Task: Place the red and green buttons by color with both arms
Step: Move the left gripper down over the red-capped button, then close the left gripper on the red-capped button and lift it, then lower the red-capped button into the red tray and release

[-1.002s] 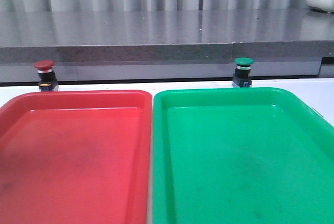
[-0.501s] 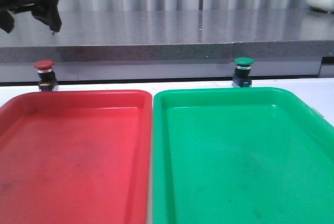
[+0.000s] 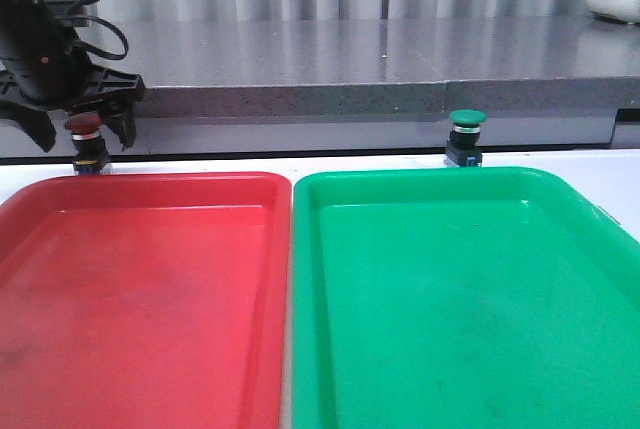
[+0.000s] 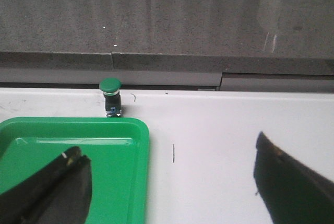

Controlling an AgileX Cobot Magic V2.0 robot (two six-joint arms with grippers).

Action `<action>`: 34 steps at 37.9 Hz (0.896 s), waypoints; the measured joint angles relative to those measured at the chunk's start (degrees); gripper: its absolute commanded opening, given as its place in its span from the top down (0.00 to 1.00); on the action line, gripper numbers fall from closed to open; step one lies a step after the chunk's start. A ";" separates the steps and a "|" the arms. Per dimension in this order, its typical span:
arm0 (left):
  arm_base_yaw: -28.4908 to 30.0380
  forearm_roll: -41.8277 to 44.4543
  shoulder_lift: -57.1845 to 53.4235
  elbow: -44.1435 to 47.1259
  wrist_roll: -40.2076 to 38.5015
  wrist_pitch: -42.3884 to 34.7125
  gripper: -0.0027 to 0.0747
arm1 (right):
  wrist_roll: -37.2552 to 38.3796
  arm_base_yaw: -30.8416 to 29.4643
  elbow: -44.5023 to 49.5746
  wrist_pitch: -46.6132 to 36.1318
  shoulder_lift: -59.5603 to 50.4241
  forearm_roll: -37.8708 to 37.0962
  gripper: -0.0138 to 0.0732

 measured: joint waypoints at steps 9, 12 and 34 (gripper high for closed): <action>0.00 -0.09 0.23 -0.22 -0.09 0.03 0.89 | 0.00 0.00 0.00 0.00 0.00 0.00 0.10; 0.00 -0.09 0.11 -0.83 -0.09 0.24 0.91 | 0.00 0.00 0.00 0.00 0.00 0.00 0.10; -15.27 -0.04 -30.86 30.29 -0.54 0.45 0.91 | 0.00 0.00 0.00 0.00 0.00 0.00 0.10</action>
